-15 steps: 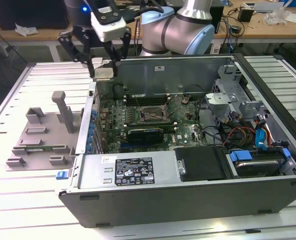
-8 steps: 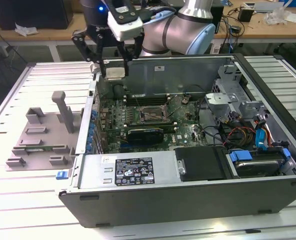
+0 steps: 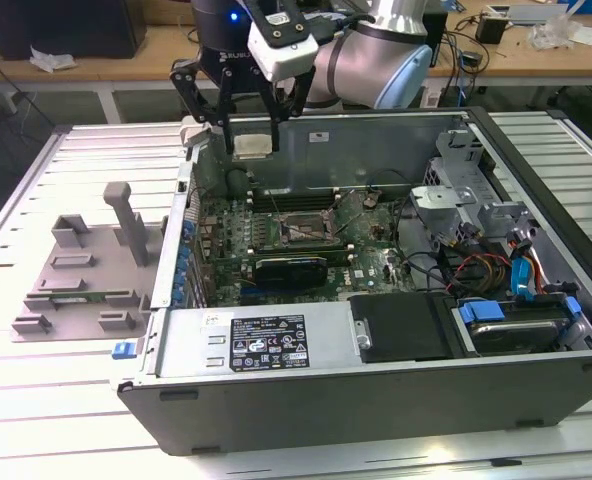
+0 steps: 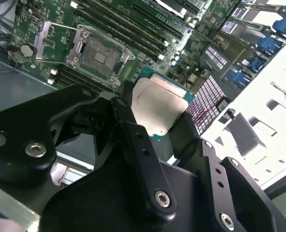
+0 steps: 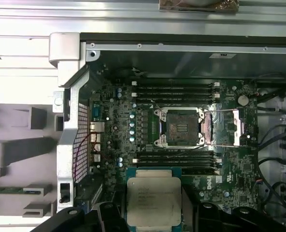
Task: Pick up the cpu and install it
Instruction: 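Pick up the cpu and move it towards the insertion slot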
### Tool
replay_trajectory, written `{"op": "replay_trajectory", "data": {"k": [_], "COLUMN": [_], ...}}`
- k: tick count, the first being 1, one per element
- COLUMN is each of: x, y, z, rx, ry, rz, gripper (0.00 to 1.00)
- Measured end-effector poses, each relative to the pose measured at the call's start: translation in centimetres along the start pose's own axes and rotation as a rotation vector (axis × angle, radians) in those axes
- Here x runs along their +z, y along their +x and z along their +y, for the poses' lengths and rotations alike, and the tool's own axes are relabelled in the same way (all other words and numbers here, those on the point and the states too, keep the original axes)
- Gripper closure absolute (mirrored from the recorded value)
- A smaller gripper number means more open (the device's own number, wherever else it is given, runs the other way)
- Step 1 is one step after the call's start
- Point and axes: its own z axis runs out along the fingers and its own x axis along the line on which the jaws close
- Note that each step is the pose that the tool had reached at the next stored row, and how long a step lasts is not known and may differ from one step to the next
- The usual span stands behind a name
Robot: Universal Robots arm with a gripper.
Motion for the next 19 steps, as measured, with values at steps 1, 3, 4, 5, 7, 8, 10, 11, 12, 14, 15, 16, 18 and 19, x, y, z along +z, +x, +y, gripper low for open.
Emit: {"op": "replay_trajectory", "data": {"k": [1, 3, 4, 5, 7, 8, 10, 11, 12, 14, 15, 16, 18, 19], "x": [0.04, 0.19, 0.32, 0.43, 0.70, 0.80, 1.01, 1.13, 1.22, 1.49, 1.66, 1.80, 2.05, 2.12], "y": [-0.10, -0.43, -0.72, -0.92, -1.44, -1.64, -2.00, -2.18, -2.34, -2.75, -3.05, -3.28, -3.56, -3.63], "z": [0.00, -0.01, -0.02, -0.03, -0.04, -0.05, -0.06, -0.07, -0.07, -0.08, -0.04, 0.02, 0.17, 0.24], "rx": [0.000, 0.000, 0.000, 0.000, 0.000, 0.000, 0.000, 0.000, 0.000, 0.001, 0.001, 0.001, 0.001, 0.001], "ry": [0.0003, 0.0004, 0.0005, 0.0005, 0.0003, 0.0003, 0.0003, 0.0003, 0.0004, 0.0004, 0.0003, 0.0003, 0.0003, 0.0004], "rz": [0.0002, 0.0006, 0.0012, 0.0019, 0.0035, 0.0041, 0.0052, 0.0058, 0.0063, 0.0073, 0.0075, 0.0075, 0.0076, 0.0076], "gripper": [0.45, 0.45, 0.45, 0.45, 0.45, 0.45, 0.45, 0.45, 0.45, 0.45, 0.45, 0.45, 0.45, 0.45]}}
